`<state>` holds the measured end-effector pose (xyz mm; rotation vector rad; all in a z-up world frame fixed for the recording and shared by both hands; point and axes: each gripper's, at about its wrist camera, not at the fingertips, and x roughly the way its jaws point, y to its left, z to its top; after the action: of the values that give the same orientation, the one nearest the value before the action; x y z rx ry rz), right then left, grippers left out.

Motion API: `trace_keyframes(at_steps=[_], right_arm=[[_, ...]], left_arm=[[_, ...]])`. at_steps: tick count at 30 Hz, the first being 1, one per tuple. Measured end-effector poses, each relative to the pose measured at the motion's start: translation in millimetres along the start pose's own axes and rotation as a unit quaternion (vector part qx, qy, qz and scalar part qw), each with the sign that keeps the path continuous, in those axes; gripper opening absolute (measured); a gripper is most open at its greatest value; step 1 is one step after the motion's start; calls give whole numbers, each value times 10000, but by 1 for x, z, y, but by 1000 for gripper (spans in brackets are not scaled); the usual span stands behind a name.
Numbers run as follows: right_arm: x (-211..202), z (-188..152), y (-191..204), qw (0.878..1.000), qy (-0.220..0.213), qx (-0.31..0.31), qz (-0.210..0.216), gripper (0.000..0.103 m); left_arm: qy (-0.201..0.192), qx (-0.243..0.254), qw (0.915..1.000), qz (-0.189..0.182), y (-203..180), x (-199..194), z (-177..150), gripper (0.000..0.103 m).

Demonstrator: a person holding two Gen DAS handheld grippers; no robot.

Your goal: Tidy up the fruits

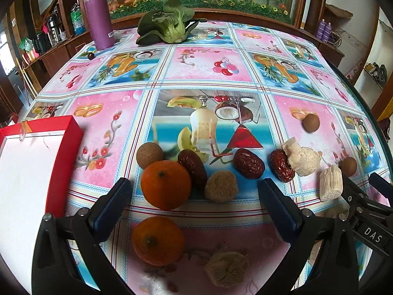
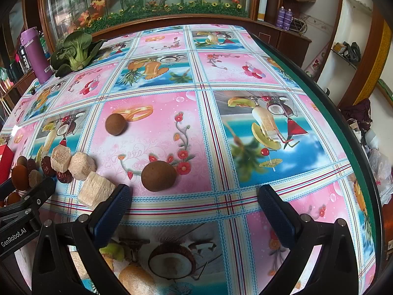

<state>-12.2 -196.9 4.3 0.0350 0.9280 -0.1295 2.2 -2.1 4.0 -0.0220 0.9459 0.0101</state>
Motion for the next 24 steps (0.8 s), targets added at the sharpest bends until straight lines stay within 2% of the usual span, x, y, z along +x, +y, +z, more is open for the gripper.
trace_keyframes(at_steps=[24], right_arm=[[1, 0, 1, 10000, 4, -1, 1, 103]], left_arm=[[4, 1, 10000, -2, 0, 0, 1, 103]])
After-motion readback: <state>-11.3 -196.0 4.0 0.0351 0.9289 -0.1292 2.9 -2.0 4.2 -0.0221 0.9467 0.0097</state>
